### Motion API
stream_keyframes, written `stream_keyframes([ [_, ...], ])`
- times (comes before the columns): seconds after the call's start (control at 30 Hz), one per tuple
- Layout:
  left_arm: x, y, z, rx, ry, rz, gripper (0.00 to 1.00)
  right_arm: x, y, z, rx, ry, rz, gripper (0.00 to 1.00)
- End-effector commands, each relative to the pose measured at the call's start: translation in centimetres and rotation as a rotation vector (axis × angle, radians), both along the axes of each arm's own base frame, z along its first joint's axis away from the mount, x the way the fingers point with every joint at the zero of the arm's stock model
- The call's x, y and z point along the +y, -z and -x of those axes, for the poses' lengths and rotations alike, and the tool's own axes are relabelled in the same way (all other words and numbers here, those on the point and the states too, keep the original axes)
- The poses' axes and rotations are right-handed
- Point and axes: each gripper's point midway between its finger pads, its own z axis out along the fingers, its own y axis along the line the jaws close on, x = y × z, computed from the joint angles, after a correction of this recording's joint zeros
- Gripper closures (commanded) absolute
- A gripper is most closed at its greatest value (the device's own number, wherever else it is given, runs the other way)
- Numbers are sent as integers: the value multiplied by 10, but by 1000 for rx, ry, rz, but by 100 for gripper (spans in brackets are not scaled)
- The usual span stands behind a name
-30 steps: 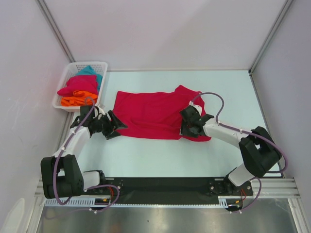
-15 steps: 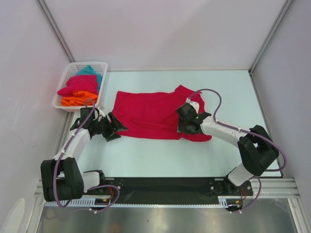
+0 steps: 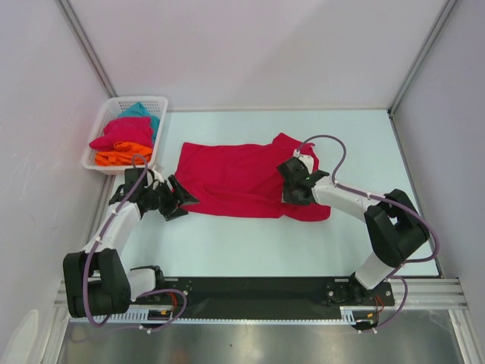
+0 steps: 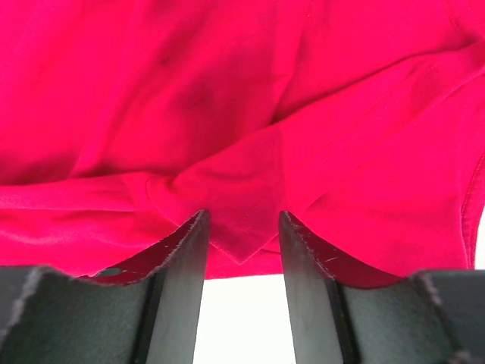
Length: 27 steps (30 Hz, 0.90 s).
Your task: Fold and stack the t-shirts
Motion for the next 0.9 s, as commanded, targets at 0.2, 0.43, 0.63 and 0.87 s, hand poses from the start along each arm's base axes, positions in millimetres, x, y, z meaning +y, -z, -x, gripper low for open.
stream_keyframes([
  [0.2, -1, 1, 4, -23, 23, -13, 30, 2, -11, -12, -44, -3, -15, 57],
  [0.43, -1, 1, 4, -24, 22, -10, 30, 5, -5, -4, -30, 0, -31, 58],
  [0.63, 0, 0, 3, -28, 20, -17, 30, 11, 3, 2, -11, -6, -35, 58],
  [0.87, 0, 3, 4, -24, 20, -21, 30, 15, 12, 5, 9, -18, -35, 62],
])
